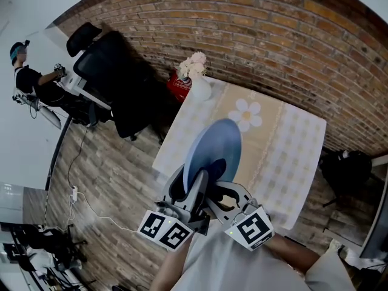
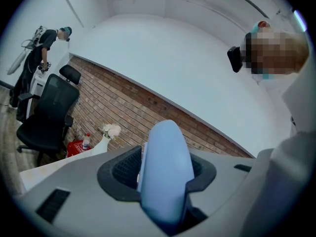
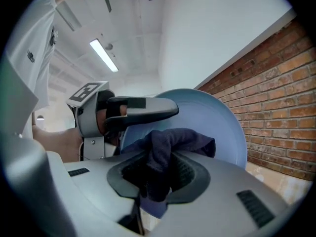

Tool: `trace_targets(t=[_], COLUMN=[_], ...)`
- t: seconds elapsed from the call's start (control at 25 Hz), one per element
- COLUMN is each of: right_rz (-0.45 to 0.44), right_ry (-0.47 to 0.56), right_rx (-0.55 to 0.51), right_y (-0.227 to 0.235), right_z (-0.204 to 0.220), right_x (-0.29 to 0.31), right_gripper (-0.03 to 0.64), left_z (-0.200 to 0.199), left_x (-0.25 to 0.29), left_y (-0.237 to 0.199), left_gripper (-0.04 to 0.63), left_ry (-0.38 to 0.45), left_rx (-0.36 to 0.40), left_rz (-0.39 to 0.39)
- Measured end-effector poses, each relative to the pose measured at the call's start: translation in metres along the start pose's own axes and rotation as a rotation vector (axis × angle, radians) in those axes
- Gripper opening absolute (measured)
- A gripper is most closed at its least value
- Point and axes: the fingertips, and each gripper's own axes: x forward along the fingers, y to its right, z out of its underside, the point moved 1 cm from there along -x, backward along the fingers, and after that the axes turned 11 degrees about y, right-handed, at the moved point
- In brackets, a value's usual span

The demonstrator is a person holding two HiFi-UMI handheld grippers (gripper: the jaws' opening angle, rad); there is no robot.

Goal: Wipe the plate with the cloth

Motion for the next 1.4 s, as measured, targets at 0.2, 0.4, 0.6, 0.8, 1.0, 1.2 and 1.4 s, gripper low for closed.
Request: trace_targets(t=[0.2,0.4,0.6,0.8,1.0,1.2,1.4], right_rz=[-0.037,-0.049,-0.041,-0.024,-0.011,-0.004,0.025], right_ry=[0.030,0.035,0.091,0.159,0.113,0.130,0.145], right_rx=[-0.058,-0.108,-0.074,-0.008,0.083,0.093,0.098], right_y=[0.002,0.008,0.016,0.021,0.029,0.036,0.041], right_z=[-0.013,-0.018,-0.026,-0.036,-0.030,-0.035,-0.037], right_x=[0.002,0.001,0.000,-0.002,-0.009,-0.014,-0.018], right_gripper=[0.106,0.107,0.107,0.107,0.107,0.107,0.106], left_z=[0.004,0.009,0.011,0.011,0.014,0.018,0.020], left_x=[0.003,0.002,0.002,-0.002,-0.007,-0.010,-0.012], left_y=[0.006,0.009,0.013,0.018,0.022,0.028,0.030], left_gripper=[0.181,0.181,0.181,0.181,0.184,0.186,0.187], left_ry=[-0.035,-0.048,-0.060,-0.069,-0.070,-0.077,-0.084], left_rx=[0.007,-0.013,-0.029,-0.032,-0.030,-0.030,-0.032], left_rz=[0.041,0.060,0.086,0.111,0.129,0.146,0.154])
